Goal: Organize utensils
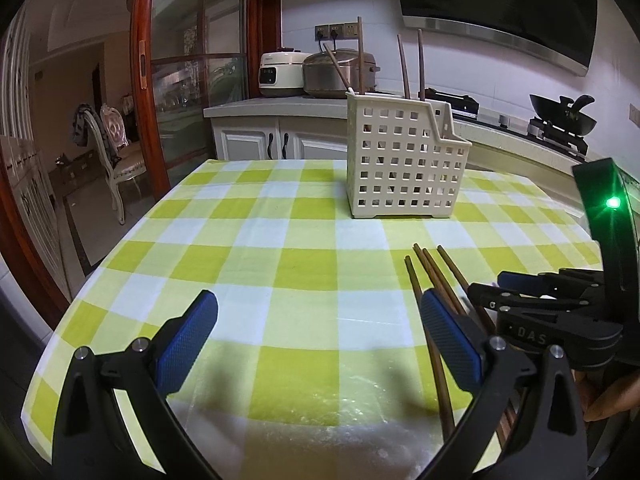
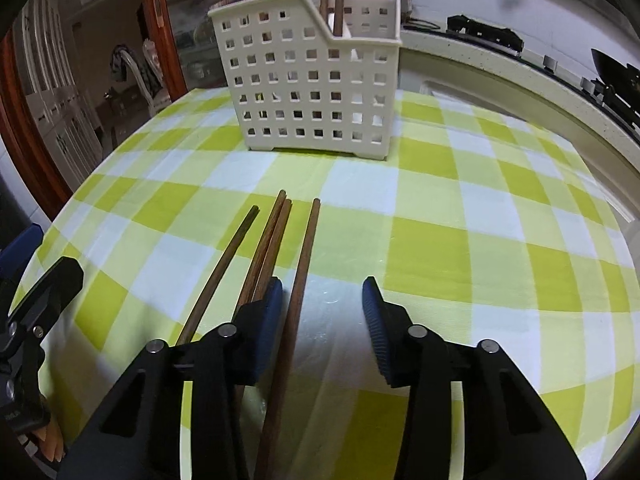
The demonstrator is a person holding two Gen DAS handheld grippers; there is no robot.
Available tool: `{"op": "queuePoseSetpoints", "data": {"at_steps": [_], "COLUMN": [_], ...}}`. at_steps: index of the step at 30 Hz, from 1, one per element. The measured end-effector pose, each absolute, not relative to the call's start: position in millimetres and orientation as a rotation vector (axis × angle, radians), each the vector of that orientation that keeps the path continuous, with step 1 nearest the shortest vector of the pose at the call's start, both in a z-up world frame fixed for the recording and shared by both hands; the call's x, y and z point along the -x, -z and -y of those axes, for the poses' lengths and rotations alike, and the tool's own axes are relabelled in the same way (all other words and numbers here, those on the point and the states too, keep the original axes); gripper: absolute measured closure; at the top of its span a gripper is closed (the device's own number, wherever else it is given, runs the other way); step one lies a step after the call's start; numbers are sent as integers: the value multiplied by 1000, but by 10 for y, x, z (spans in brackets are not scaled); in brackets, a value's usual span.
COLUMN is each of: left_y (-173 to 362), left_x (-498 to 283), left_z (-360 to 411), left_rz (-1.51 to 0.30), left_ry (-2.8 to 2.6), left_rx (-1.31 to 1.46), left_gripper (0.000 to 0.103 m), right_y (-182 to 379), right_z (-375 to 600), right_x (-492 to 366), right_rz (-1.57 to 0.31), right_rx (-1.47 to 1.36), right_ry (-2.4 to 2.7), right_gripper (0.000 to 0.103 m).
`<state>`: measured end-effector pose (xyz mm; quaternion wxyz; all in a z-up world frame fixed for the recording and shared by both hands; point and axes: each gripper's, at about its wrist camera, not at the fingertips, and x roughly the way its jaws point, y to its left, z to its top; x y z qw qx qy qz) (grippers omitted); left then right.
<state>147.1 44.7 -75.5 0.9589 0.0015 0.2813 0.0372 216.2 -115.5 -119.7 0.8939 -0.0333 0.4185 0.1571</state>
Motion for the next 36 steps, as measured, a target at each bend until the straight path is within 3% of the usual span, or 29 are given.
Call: {"op": "queuePoseSetpoints", "data": {"at_steps": [12, 19, 30, 32, 36], "left_y": [773, 796, 895, 901, 953], "left_x": [-1488, -1524, -1741, -1796, -1916], "left_z": [-377, -352, -249, -205, -57], "left_rz": [-577, -599, -716, -742, -790], "left_ry": [-77, -80, -17, 3, 15], "left_rx": [-42, -57, -51, -41, -87], "left_gripper": [5, 5, 5, 9, 27], "right_y": [1221, 1218, 1228, 1227, 1233], "right_z": [1007, 1001, 1541, 1592, 1621], "right_x": [-2259, -2221, -2164, -2154, -2149], "right_rz": [-873, -867, -879, -880, -882], "right_rx": [129, 153, 25, 14, 0], "right_ry": [-296, -299, -259, -261, -272], "right_gripper": [77, 95, 96, 96, 96]}}
